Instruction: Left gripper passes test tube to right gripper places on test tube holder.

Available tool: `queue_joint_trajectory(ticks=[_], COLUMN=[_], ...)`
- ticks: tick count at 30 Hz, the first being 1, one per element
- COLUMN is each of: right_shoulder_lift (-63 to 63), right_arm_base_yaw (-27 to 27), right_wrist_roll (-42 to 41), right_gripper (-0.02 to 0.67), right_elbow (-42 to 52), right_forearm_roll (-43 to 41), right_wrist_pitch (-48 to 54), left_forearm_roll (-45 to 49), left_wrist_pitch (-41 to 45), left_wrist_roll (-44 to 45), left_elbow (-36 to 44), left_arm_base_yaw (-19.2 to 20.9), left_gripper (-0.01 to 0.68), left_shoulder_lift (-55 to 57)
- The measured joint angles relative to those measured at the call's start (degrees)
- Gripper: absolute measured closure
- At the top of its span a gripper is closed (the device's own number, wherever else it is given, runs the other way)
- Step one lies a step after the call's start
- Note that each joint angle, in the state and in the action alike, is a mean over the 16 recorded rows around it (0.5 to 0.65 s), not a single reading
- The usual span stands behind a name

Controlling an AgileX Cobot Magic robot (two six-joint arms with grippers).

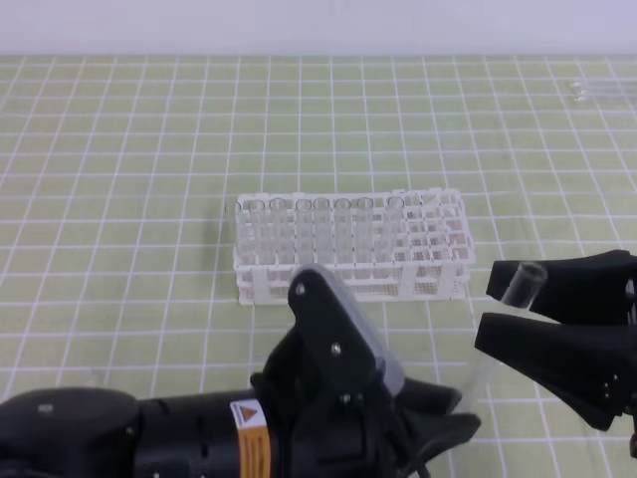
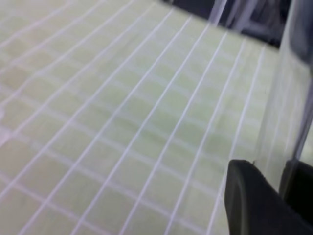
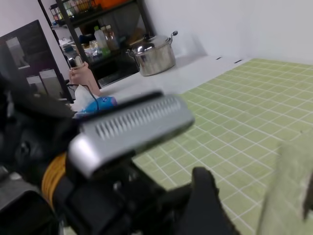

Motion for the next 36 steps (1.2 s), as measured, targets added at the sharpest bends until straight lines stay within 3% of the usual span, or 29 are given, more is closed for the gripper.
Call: queue_joint_trajectory(ticks=[7, 23, 36], right_shoulder_lift=[0.0, 0.0, 0.0], right_arm_base_yaw=[0.0, 0.0, 0.0], right_wrist_roll=[0.0, 0.0, -0.1], right_gripper=[0.233, 0.247, 0.432], right_elbow=[0.0, 0.0, 0.0], right_forearm_roll=[0.0, 0.0, 0.1], right_wrist_pitch=[0.4, -2.5, -3.9], left_forearm_roll=[-1.0, -14.9, -18.4], left_wrist_pitch=[-7.4, -12.3, -12.4], left_wrist_roll=[0.7, 13.4, 16.3], left_elbow=[-0.5, -0.5, -0.5], left_arm_base_yaw=[2.1, 2.3, 2.3], left_gripper=[0.652, 0.663, 0.618], left_shoulder_lift=[1.9, 4.5, 5.5])
